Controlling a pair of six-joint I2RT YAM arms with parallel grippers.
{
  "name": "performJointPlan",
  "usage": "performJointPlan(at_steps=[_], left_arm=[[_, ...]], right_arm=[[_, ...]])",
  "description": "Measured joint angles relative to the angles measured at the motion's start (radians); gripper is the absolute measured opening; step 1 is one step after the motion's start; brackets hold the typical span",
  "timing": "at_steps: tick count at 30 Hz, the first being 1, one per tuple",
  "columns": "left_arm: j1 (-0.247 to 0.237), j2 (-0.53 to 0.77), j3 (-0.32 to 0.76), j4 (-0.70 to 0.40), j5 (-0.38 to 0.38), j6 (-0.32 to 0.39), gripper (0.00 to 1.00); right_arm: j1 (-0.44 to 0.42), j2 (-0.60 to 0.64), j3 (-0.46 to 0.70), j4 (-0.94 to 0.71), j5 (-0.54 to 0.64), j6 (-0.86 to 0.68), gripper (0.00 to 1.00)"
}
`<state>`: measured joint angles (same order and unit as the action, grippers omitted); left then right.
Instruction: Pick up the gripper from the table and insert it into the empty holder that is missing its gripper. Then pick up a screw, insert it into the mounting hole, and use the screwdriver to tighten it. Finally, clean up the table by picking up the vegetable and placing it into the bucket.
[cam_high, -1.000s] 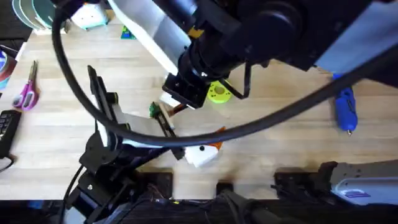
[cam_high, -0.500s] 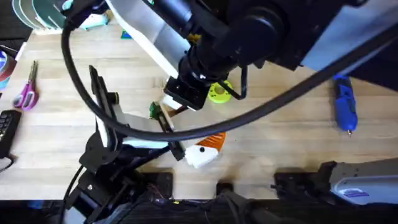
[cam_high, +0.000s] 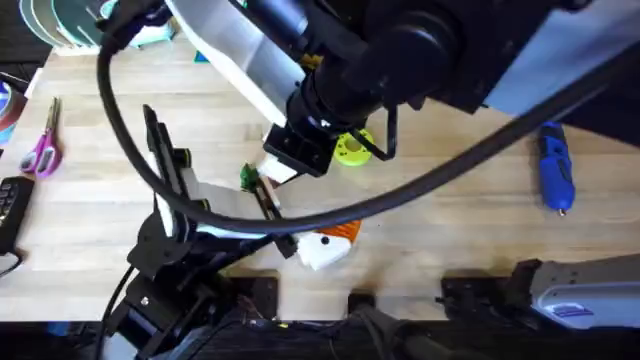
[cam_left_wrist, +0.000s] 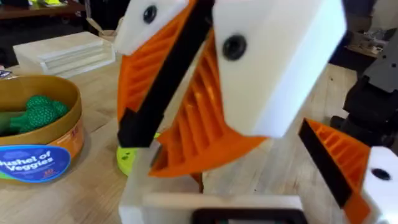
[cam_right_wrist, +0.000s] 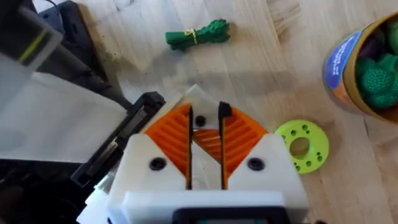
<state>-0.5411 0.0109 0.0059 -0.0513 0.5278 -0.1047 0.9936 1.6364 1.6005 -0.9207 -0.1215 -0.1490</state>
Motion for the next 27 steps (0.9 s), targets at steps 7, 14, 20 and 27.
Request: performJointPlan(at_steps=[7, 14, 20, 27], left_arm=[[0.000, 0.000, 0.000, 0.000, 0.000, 0.000, 0.993], [0.000, 0.000, 0.000, 0.000, 0.000, 0.000, 0.992], [0.000, 0.000, 0.000, 0.000, 0.000, 0.000, 0.993], [0.000, 0.000, 0.000, 0.000, 0.000, 0.000, 0.990]], right_arm=[[-0.002, -0.024, -0.001, 0.004, 0.000, 0.010, 0.818], [-0.043, -0.145, -0.001, -0.004, 0.000, 0.007, 0.944], [-0.130, -0.313, -0.001, -0.121, 0.000, 0.008, 0.949], [-0.164, -0.487, -0.001, -0.309, 0.000, 0.008, 0.952]])
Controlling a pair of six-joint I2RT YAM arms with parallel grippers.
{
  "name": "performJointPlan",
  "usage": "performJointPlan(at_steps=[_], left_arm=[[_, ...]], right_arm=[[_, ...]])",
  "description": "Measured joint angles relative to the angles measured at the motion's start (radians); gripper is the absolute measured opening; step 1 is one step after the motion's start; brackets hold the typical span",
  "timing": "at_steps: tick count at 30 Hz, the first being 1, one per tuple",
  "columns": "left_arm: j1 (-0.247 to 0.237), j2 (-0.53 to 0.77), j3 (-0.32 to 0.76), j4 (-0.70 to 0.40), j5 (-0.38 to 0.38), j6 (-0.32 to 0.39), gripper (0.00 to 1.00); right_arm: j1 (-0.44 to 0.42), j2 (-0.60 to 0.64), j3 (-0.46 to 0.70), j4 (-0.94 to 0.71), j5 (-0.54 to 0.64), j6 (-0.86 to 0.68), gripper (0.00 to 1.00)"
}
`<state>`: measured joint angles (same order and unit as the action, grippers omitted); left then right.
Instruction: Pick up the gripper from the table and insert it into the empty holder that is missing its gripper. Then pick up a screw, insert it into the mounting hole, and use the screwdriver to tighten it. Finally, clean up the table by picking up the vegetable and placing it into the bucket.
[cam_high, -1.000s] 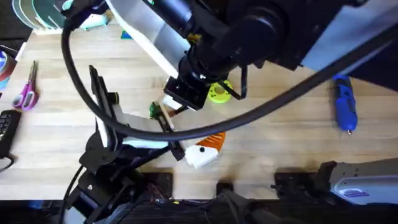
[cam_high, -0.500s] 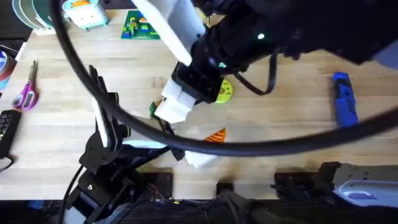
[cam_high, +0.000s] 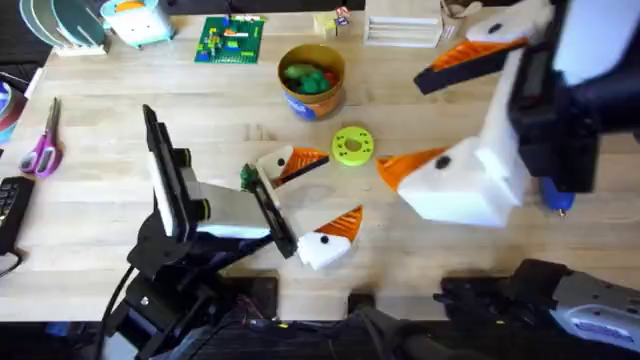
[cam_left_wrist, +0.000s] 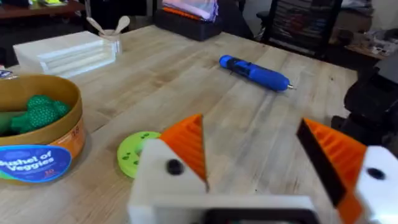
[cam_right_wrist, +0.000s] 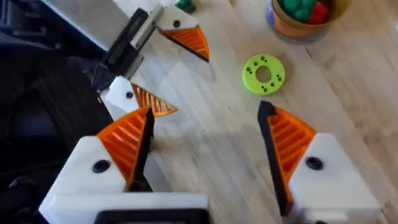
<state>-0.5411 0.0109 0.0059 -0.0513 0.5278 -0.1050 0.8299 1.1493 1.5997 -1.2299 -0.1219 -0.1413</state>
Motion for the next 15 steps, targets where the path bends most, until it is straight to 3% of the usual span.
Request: performJointPlan(at_steps=[1, 6, 7, 15], left_arm=[[0.000, 0.000, 0.000, 0.000, -0.001, -0.001, 0.902], [0.000, 0.000, 0.000, 0.000, -0.001, 0.001, 0.128], [0.000, 0.000, 0.000, 0.000, -0.002, 0.005, 0.035], [0.000, 0.000, 0.000, 0.000, -0.001, 0.004, 0.014]], right_arm=[[0.000, -0.013, 0.000, -0.020, 0.000, 0.000, 0.952], [0.000, -0.034, 0.000, -0.080, 0.000, 0.000, 0.954], [0.000, -0.034, 0.000, -0.084, 0.000, 0.000, 0.953], [0.000, -0.033, 0.000, -0.086, 0.000, 0.000, 0.954]])
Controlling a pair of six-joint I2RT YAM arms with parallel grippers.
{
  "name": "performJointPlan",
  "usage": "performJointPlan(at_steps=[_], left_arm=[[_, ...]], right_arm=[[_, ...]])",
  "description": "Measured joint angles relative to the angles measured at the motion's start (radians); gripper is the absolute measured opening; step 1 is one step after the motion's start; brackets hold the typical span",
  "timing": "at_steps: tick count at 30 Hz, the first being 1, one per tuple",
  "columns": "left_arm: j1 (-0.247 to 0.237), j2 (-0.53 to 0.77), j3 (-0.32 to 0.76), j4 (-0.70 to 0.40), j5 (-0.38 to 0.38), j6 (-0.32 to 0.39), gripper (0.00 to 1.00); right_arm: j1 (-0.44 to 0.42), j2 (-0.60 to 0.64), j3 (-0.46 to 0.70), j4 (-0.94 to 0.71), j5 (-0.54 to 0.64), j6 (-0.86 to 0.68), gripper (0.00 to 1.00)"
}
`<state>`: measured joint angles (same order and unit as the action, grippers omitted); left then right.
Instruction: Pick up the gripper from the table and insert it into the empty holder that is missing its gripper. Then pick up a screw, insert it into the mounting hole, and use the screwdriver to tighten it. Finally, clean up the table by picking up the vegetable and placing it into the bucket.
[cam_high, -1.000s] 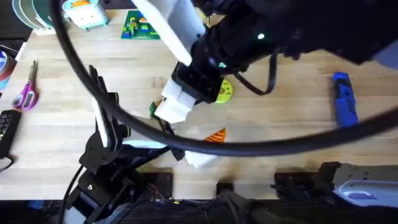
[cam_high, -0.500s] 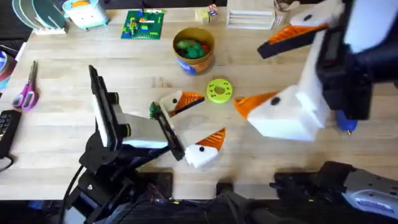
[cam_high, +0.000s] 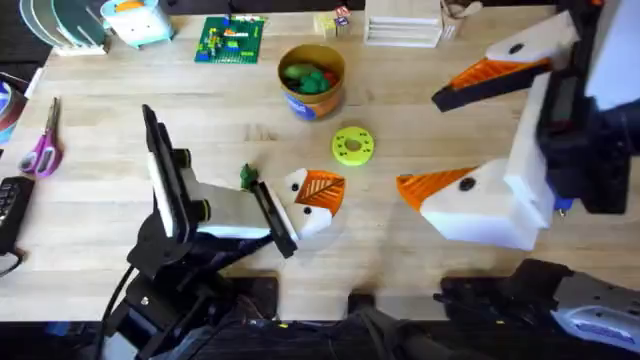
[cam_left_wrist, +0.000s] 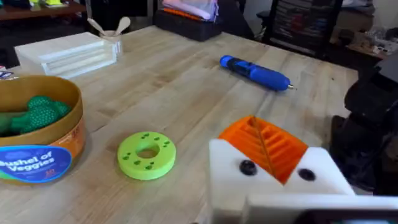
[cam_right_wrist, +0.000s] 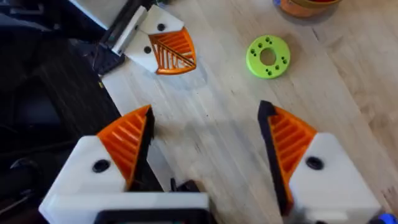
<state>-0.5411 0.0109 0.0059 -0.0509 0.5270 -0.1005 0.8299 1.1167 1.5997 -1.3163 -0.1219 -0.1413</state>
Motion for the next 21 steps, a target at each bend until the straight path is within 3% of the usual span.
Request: performJointPlan(at_steps=[5, 8, 12, 17, 21], left_arm=[[0.000, 0.000, 0.000, 0.000, 0.000, 0.000, 0.013], [0.000, 0.000, 0.000, 0.000, 0.000, 0.000, 0.013], [0.000, 0.000, 0.000, 0.000, 0.000, 0.000, 0.013], [0.000, 0.000, 0.000, 0.000, 0.000, 0.000, 0.013], [0.000, 0.000, 0.000, 0.000, 0.000, 0.000, 0.013]], right_arm=[[-0.007, 0.002, 0.000, -0.017, 0.004, 0.000, 0.956], [-0.074, 0.008, 0.000, -0.064, 0.026, -0.001, 0.958], [-0.297, 0.011, 0.000, -0.070, 0.050, -0.001, 0.957], [-0.667, 0.024, 0.000, -0.026, 0.054, -0.001, 0.957], [-0.915, 0.071, -0.001, -0.017, 0.039, -0.013, 0.958]])
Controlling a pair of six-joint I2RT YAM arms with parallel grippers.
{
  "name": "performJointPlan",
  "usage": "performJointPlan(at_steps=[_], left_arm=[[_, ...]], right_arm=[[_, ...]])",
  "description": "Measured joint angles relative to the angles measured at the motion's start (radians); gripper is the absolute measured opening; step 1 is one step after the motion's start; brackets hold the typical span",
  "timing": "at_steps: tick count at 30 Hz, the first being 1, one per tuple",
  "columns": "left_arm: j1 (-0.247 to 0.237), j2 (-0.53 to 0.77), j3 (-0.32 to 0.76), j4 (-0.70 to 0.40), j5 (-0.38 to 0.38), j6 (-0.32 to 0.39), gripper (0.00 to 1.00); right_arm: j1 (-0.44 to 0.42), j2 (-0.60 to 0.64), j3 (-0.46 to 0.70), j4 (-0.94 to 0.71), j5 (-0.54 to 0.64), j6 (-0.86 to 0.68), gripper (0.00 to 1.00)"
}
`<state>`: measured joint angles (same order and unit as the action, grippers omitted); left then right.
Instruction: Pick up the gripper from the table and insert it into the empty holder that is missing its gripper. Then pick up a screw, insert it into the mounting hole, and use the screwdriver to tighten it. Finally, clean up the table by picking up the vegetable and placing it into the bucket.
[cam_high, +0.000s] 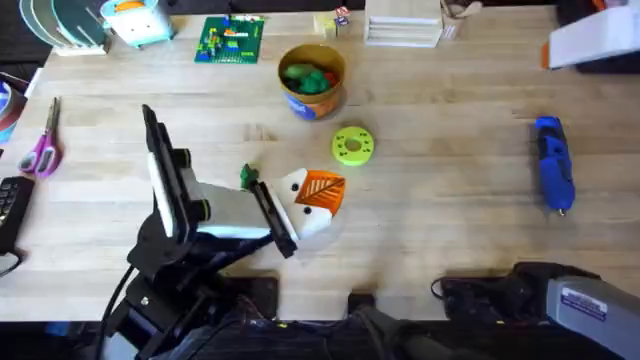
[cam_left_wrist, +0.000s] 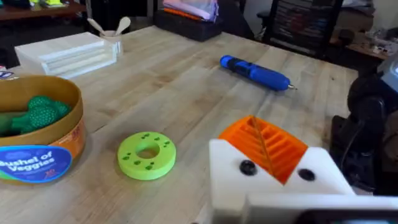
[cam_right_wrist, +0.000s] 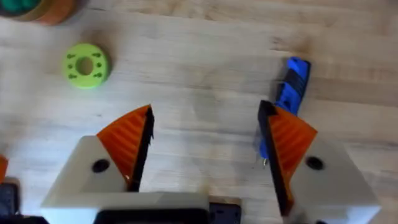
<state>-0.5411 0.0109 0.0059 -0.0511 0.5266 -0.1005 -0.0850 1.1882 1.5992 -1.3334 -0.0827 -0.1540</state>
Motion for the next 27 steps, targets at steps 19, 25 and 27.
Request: performJointPlan(at_steps=[19, 25, 27], left_arm=[[0.000, 0.000, 0.000, 0.000, -0.019, 0.000, 0.013], [0.000, 0.000, 0.000, 0.000, -0.019, 0.000, 0.013], [0.000, 0.000, 0.000, 0.000, -0.019, 0.000, 0.013]], right_arm=[[-0.503, 0.120, -0.542, 0.415, -0.027, -0.177, 0.958], [-0.521, 0.256, -0.551, 0.490, -0.028, -0.267, 0.959], [-0.521, 0.303, -0.551, 0.504, -0.028, -0.297, 0.958]])
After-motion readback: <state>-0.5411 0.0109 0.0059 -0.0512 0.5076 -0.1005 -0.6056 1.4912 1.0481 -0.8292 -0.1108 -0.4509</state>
